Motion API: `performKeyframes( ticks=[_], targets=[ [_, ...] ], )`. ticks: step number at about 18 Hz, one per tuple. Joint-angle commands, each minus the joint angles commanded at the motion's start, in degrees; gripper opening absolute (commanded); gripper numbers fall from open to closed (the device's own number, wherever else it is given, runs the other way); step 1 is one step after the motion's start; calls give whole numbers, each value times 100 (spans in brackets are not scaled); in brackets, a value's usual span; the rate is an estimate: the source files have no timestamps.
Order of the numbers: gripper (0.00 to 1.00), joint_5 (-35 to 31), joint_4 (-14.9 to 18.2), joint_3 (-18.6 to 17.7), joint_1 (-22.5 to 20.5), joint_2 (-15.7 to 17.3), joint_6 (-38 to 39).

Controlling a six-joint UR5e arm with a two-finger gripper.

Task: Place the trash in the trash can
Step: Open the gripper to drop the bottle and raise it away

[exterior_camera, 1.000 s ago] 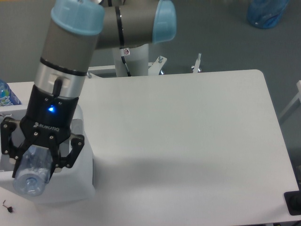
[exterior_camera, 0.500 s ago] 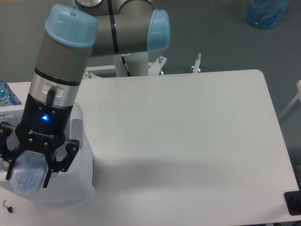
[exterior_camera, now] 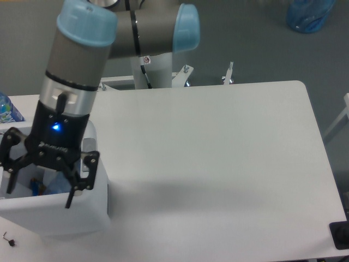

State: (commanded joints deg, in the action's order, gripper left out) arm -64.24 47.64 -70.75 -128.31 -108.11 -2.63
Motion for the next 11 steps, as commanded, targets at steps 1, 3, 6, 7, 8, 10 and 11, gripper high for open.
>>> performKeyframes(
  ticks=[1, 3, 6, 7, 8, 10, 11],
  targets=[
    [100, -236, 0, 35, -97, 9, -61],
    [100, -816, 0, 88, -237, 44, -202],
    [100, -994, 70, 18, -545, 202, -667],
    [100, -1020, 88, -26, -615, 237, -938],
    [100, -1064, 149, -96, -660, 298, -1280],
    [100, -1379, 386, -262, -809, 430, -2044],
    [100, -1616, 465, -377, -809, 483, -2388]
  ],
)
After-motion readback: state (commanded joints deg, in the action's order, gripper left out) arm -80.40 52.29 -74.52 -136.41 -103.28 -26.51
